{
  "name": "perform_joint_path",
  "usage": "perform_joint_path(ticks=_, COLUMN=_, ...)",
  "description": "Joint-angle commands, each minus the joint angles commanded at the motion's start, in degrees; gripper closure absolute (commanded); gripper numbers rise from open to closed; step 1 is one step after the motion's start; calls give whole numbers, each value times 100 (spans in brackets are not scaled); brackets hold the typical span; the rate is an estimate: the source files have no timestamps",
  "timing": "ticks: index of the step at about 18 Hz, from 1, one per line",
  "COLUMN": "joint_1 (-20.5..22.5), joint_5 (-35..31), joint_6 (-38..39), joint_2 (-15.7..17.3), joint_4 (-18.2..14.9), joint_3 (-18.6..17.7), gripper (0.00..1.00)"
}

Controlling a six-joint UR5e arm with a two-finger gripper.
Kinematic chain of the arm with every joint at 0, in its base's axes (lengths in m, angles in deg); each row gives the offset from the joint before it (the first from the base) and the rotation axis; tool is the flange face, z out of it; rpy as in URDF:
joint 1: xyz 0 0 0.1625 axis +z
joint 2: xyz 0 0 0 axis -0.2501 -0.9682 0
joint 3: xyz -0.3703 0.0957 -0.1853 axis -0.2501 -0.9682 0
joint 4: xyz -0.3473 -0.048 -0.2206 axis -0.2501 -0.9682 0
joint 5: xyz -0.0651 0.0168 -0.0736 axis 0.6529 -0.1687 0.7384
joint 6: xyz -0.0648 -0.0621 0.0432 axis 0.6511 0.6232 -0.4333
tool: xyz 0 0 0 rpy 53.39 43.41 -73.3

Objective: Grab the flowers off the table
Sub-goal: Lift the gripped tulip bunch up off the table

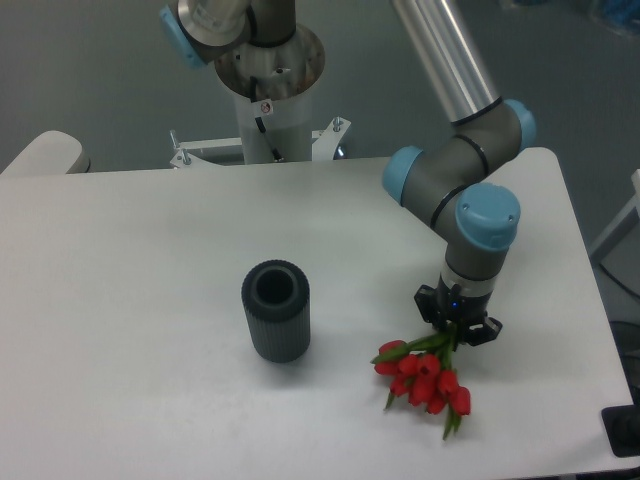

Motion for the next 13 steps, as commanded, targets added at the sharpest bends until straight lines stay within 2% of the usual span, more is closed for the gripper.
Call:
perform_joint_path(ticks=2, joint_1=-18, joint_5=306, joint_6=17, joint_2=114, joint_4=-18, joint_3=132, gripper=68)
perform_joint_path(ticks=7, joint_1=43, joint_5=1650, joint_6=219, joint_2=360, joint_4=-167, joint_3=475, gripper=68)
perform_joint_path(ticks=11, joint_1=26, joint_5=2688, joint_6=1078, joint_2=475, joint_4=-158, joint_3=695, gripper=68)
perform_joint_path(ticks=13, joint_1=8, joint_5=3092, joint_6=1265, joint_2=580, joint_4=-141, joint_3=695, gripper=68)
